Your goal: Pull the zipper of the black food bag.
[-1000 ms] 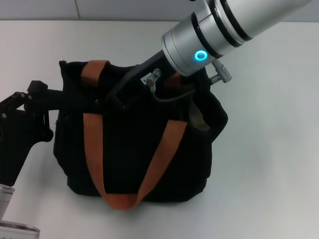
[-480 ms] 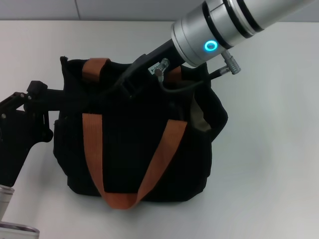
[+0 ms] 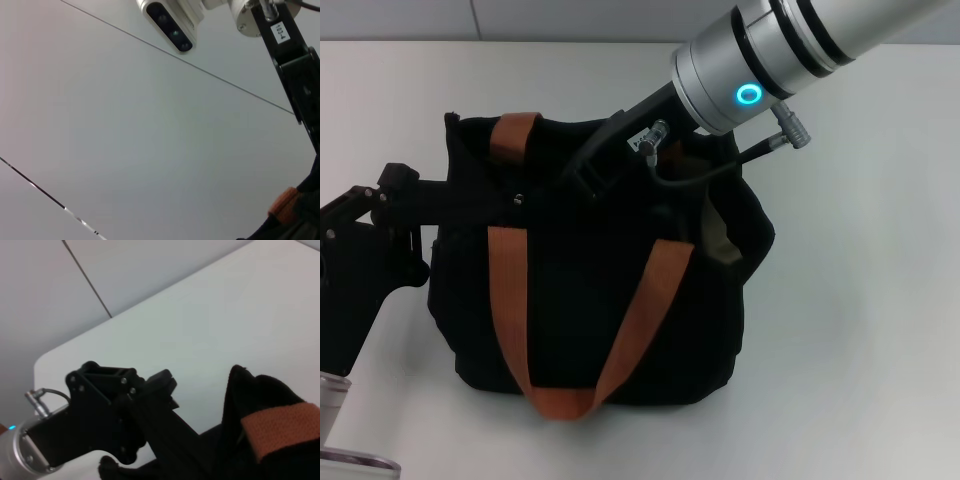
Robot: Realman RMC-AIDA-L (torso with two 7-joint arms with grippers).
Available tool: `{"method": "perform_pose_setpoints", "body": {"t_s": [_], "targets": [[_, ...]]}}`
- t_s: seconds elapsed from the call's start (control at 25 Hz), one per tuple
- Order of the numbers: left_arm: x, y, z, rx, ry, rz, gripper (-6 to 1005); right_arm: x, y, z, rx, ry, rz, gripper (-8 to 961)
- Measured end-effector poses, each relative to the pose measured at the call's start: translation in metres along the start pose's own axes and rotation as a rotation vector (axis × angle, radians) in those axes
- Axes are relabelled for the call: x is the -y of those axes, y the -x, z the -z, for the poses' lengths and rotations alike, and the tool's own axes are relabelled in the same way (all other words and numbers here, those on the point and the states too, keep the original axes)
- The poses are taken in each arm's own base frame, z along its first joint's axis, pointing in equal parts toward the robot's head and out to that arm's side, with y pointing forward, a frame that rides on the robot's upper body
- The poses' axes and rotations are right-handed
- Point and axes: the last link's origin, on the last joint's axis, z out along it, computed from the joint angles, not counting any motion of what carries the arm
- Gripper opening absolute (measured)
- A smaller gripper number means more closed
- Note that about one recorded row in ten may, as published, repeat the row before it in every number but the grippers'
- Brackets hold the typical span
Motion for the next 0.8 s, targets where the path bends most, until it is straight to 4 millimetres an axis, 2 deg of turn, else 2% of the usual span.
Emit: {"method": "perform_pose_setpoints", "body": {"t_s": [0.24,0.36,0.6,0.8], "targets": [[0.000,0.000,0.001,0.000,0.001,0.001,16,0.000,0.002,-0.007,-0.010,-0.032,0.046,260],[0.000,0.000,0.002,0.002,0.002,0.001,16,-0.001,0.002,-0.012,-0.019,-0.043,0.072,140],[0.000,0.000,0.005,0.007,0.002,-0.003,16,-0.006,0.003,-0.017,-0.034,-0.049,0.132,-4],[-0.001,0.002,0.010,0.024,0.013,-0.006,15,-0.006,0.000,-0.009,-0.025,-0.059,0.144,-3]]}}
